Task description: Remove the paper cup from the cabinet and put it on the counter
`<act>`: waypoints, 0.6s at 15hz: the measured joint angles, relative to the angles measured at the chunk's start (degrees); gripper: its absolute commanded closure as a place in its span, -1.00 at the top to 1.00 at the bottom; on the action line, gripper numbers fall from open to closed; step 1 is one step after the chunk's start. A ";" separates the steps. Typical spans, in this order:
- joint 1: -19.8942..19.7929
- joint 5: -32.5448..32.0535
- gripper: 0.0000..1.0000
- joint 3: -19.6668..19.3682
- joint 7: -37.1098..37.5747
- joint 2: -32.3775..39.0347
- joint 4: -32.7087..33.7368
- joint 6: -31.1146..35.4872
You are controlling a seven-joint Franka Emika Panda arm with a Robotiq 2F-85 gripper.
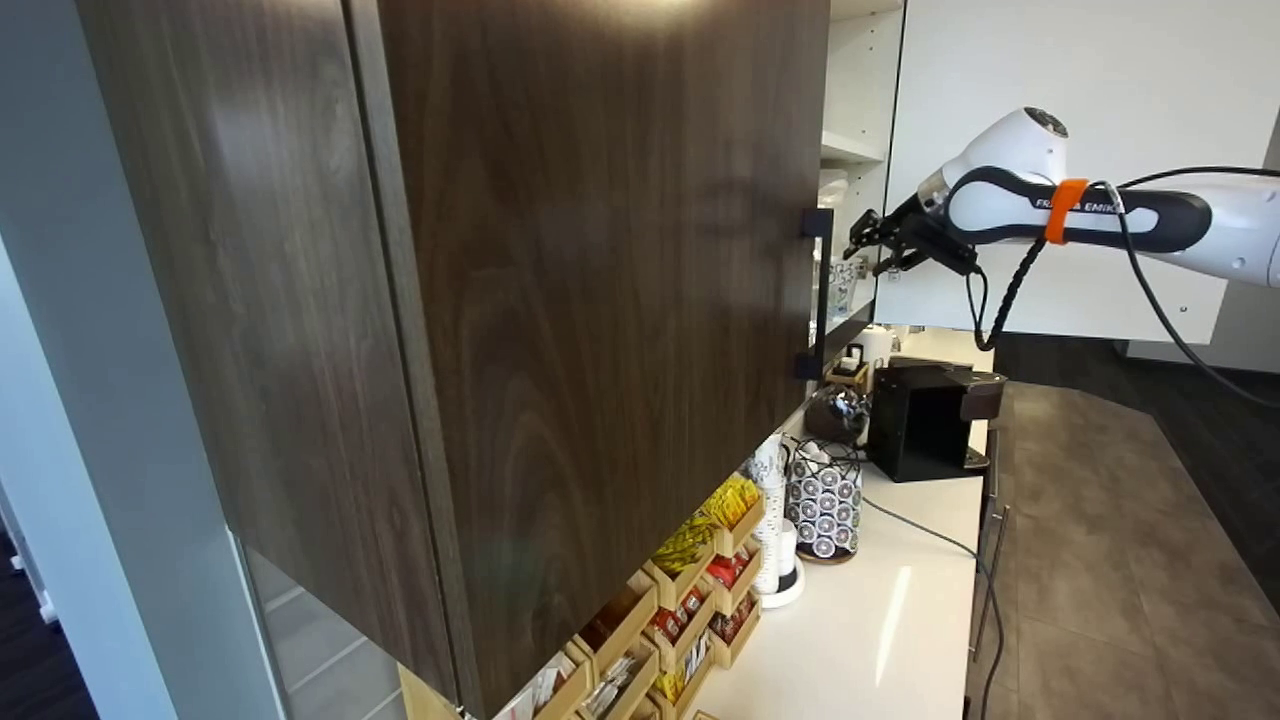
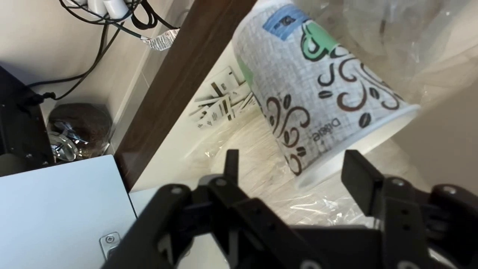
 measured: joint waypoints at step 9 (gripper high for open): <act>-0.28 0.16 -1.00 -0.41 0.00 -0.25 1.21 -3.10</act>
